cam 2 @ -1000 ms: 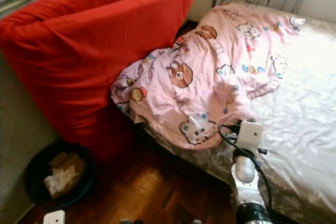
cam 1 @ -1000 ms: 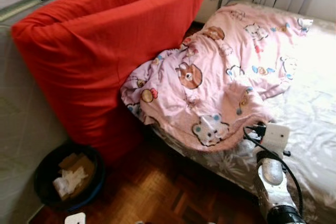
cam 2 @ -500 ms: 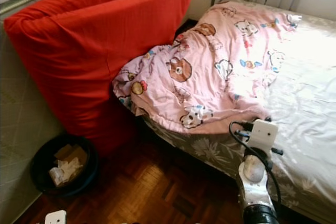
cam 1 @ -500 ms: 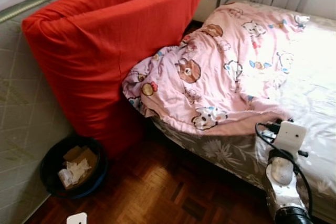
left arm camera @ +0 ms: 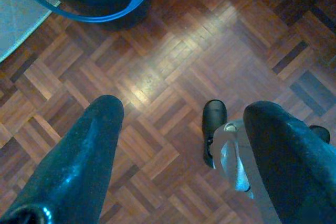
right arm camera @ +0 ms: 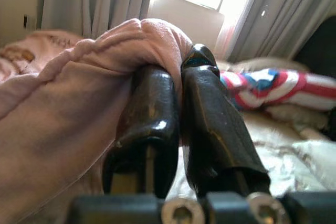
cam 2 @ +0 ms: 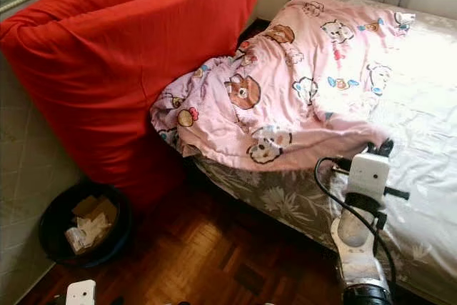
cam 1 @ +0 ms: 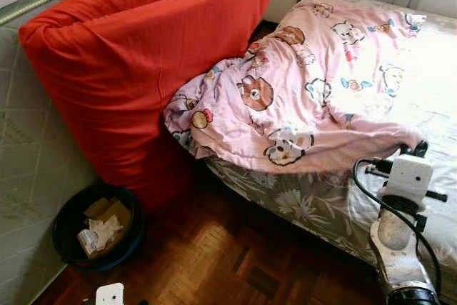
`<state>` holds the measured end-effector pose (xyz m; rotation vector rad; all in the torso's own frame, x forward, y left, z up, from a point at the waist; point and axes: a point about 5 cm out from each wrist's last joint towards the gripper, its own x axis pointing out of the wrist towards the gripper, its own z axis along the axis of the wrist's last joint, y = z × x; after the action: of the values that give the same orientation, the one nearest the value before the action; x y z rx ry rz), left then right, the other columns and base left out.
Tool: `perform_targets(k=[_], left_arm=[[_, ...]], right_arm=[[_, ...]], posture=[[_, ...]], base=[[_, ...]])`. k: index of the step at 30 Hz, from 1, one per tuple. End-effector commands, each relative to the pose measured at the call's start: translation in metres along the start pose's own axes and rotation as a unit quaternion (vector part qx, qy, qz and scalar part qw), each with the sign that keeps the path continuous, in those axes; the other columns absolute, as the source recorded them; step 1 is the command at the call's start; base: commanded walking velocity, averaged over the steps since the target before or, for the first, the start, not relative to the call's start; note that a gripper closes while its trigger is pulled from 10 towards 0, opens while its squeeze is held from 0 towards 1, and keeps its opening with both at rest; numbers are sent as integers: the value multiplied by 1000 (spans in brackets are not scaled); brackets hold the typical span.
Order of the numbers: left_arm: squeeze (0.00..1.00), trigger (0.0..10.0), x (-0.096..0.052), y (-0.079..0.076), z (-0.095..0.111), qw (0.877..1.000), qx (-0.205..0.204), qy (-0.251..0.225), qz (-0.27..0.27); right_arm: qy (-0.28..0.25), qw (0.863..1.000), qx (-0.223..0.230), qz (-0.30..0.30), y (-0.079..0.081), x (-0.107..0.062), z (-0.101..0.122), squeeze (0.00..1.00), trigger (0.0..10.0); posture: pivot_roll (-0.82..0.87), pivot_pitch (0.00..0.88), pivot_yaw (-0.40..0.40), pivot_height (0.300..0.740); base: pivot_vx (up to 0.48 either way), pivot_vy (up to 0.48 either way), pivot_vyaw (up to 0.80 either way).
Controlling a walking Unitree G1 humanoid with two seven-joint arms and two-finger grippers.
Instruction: Clean up the room
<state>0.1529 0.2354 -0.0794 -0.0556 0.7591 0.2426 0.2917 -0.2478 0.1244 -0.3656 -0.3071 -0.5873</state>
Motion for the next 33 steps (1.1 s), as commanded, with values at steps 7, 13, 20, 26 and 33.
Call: perform_targets(k=[7,13,20,26,33], left_arm=[[0,10000,-4,-2,-9,1000,4,12,0],[0,10000,-3,-6,-9,1000,9,15,-8],[0,10000,-3,-8,-10,1000,11,15,-8],[0,10000,-3,-7,-9,1000,14,14,-7],[0,10000,-3,-10,-9,1000,17,11,-11]], right_arm=[[34,999,3,-10,-6,-12,-2,0,10000],[209,978,2,21,-1,-49,-60,0,10000],[335,933,-6,134,19,-93,-101,0,10000],[386,907,-7,169,24,-110,-114,0,10000],[432,878,4,204,29,-124,-124,0,10000]], posture=[[-55,144,31,740],[-51,140,27,740],[-56,144,24,740],[-53,148,24,740],[-50,151,19,740]], base=[[0,0,0],[0,0,0],[0,0,0],[0,0,0],[0,0,0]])
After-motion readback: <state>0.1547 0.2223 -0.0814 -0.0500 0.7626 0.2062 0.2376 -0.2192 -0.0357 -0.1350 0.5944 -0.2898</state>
